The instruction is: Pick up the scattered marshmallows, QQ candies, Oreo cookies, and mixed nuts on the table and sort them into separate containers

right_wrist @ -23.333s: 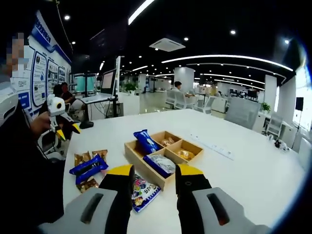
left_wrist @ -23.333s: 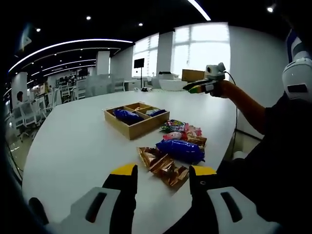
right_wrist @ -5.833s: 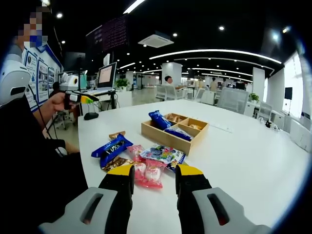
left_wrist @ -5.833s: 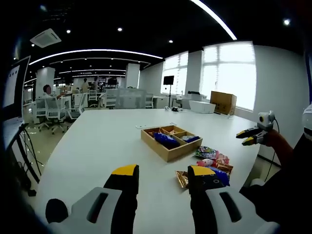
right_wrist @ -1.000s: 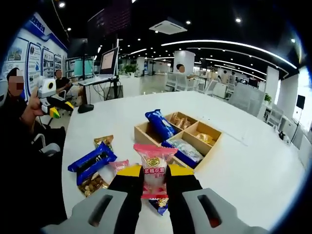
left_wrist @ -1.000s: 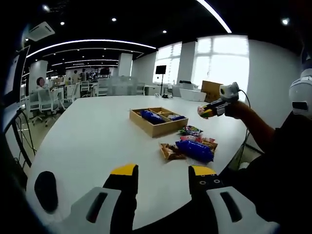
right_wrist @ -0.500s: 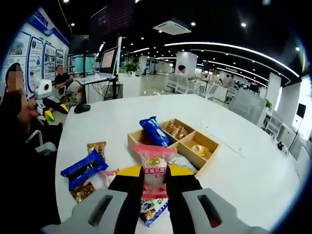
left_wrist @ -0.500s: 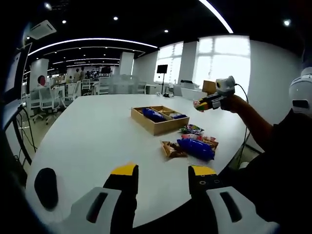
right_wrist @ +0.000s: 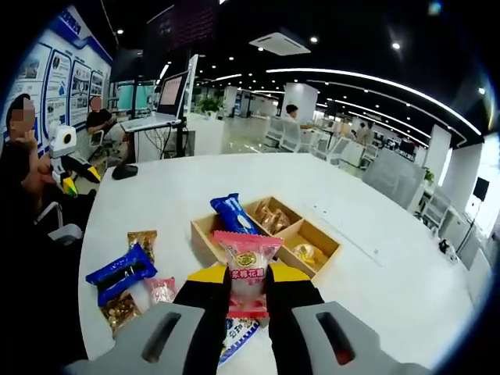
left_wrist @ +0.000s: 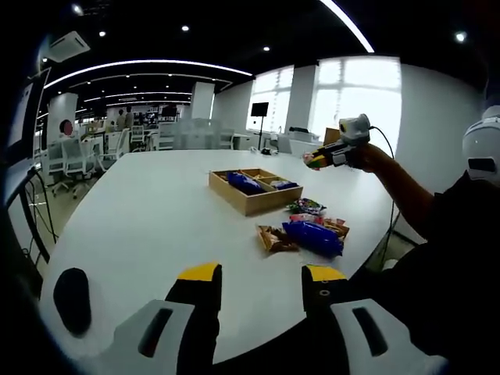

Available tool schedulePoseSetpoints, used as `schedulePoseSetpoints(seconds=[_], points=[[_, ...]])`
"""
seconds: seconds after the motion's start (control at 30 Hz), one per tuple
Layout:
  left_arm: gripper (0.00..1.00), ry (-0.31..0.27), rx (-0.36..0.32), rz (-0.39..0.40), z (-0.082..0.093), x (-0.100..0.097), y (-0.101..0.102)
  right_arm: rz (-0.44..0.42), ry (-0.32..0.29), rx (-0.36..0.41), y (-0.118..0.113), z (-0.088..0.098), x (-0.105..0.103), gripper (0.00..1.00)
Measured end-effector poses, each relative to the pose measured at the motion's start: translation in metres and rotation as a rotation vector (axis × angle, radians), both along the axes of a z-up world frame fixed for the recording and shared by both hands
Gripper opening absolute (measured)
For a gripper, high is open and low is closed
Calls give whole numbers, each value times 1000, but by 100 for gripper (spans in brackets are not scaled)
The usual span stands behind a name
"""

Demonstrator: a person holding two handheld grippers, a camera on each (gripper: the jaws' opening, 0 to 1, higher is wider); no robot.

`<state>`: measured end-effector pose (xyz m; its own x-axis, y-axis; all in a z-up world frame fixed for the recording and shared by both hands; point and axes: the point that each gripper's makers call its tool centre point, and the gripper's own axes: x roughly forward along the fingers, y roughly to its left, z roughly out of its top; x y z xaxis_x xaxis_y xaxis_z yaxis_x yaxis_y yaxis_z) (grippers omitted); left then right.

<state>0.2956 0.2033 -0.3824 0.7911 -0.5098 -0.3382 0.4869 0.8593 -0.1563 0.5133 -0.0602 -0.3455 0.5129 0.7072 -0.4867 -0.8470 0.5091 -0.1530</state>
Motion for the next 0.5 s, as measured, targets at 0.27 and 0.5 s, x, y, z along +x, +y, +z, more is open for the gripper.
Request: schedulePoseSetpoints(seconds=[0.27, 0.5], points=[[46, 3, -4, 2, -2, -2, 0, 4, 2, -12, 6, 1, 13, 14], [46, 6, -10, 5, -4, -3, 1, 2, 8, -20, 10, 3, 23, 14]])
